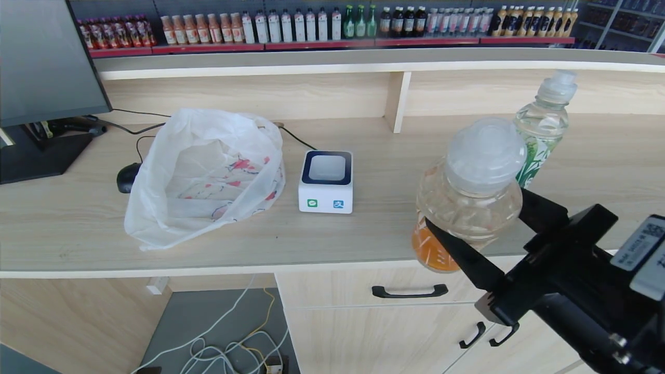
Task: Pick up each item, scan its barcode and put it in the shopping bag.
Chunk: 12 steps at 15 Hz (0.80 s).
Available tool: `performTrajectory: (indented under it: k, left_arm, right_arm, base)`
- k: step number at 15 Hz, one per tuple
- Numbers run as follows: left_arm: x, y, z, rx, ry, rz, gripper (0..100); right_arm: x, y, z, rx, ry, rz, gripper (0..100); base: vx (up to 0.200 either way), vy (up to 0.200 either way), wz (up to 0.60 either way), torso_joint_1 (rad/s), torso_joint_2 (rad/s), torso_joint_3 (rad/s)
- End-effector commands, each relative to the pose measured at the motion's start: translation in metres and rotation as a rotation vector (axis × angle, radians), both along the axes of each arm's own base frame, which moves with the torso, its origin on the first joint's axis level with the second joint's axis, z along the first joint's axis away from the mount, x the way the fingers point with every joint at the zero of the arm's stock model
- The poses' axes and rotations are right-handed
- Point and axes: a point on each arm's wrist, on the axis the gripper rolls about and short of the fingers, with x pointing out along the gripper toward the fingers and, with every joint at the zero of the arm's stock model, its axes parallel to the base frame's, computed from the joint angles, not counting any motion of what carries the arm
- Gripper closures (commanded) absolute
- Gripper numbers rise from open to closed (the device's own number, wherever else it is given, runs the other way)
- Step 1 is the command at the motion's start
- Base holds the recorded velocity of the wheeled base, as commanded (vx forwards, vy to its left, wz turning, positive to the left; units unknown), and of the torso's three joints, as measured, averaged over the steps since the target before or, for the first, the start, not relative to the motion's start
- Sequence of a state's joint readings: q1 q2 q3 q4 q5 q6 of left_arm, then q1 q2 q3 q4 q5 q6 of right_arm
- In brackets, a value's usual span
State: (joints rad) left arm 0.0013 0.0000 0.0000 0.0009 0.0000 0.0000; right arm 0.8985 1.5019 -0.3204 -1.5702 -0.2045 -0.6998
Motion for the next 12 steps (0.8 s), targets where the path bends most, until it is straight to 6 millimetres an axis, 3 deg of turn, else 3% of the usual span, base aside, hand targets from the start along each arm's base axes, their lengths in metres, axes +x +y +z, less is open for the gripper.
performTrajectory:
  k: [1,5,12]
  left_arm:
    - [0.0,0.0,0.0,0.0,-0.001,0.0,0]
    - [0.0,0.0,0.0,0.0,-0.001,0.0,0]
    - [0.0,0.0,0.0,0.0,-0.001,0.0,0]
  right_arm:
    - [0.019,-0.001,-0.005,0.024,0.047,-0.049,100]
    - [0.04,0.004,0.011,0.173,0.109,-0.034,100]
    - [0.046,-0.007,0.013,0.445,0.3,0.077,100]
  base:
    - [0.0,0.0,0.0,0.0,0.0,0.0]
    - [0.0,0.0,0.0,0.0,0.0,0.0]
    - [0.0,0.0,0.0,0.0,0.0,0.0]
